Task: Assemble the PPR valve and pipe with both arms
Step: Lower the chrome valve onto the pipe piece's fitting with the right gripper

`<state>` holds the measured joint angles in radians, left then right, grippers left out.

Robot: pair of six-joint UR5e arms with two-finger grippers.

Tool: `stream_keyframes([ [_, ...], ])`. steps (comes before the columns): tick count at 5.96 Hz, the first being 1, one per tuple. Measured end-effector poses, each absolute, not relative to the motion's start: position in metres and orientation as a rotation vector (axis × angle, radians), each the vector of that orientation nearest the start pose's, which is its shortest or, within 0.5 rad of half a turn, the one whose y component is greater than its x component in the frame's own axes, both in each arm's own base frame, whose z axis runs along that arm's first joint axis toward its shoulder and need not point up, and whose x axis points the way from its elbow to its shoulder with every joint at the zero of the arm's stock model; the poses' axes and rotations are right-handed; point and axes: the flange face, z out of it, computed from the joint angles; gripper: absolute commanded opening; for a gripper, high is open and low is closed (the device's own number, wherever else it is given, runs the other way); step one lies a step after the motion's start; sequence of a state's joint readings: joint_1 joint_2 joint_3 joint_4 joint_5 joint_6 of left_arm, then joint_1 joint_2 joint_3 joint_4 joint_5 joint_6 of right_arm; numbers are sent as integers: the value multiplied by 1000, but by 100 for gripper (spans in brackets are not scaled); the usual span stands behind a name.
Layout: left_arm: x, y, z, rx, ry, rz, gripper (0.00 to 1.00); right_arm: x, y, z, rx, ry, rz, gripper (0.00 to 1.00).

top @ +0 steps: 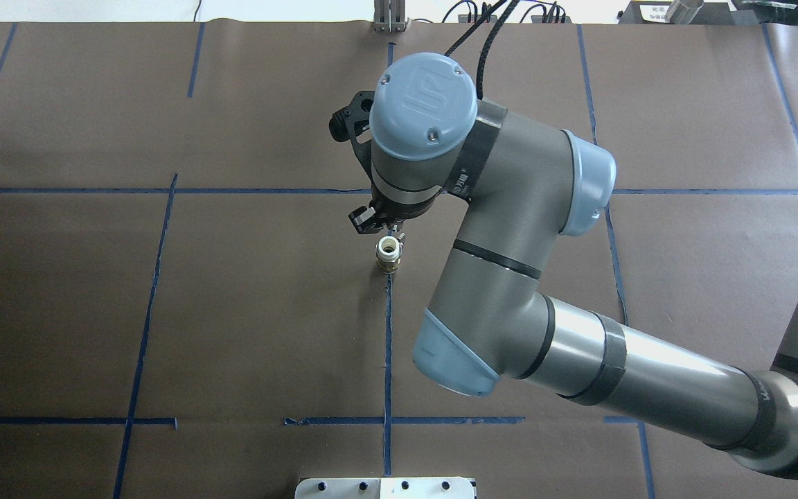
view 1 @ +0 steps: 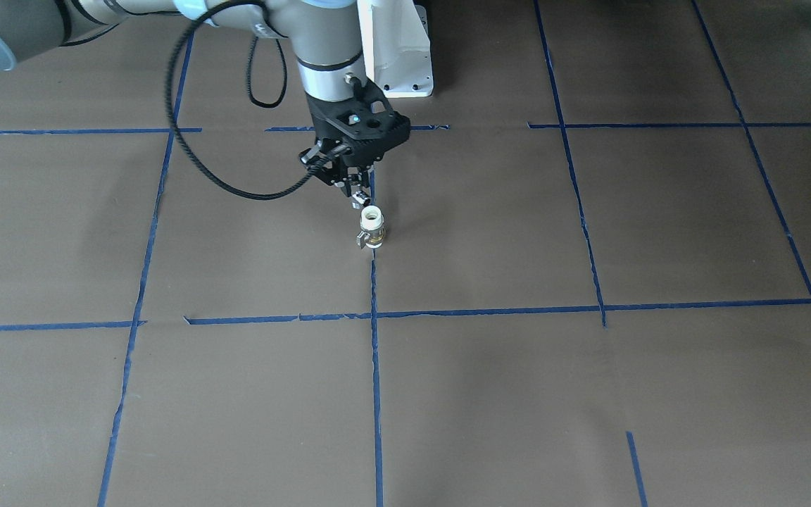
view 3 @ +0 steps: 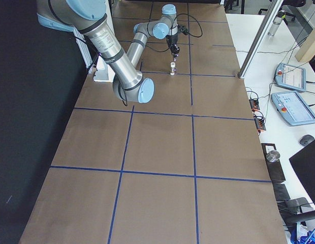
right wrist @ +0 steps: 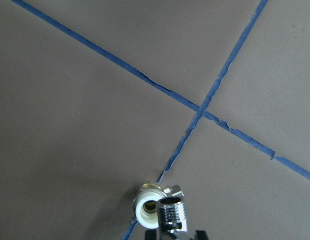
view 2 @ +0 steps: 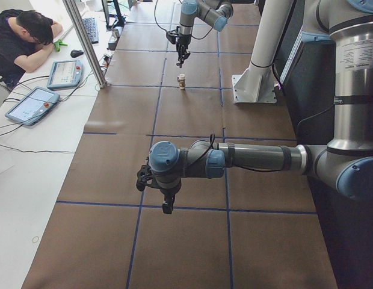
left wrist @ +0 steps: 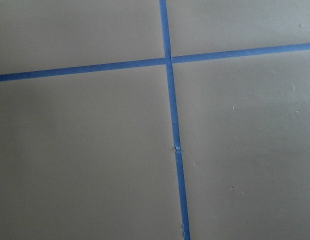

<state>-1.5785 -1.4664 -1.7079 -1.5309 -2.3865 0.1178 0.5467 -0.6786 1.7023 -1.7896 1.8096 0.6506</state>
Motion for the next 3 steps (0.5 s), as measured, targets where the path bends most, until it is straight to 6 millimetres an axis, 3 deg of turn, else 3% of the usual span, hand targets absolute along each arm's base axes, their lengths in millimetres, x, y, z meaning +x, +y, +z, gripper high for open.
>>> stream_keyframes([
  [3, -64, -447, 640, 46, 817, 101, 100, -550, -436, 89, 352, -720, -469, 0],
])
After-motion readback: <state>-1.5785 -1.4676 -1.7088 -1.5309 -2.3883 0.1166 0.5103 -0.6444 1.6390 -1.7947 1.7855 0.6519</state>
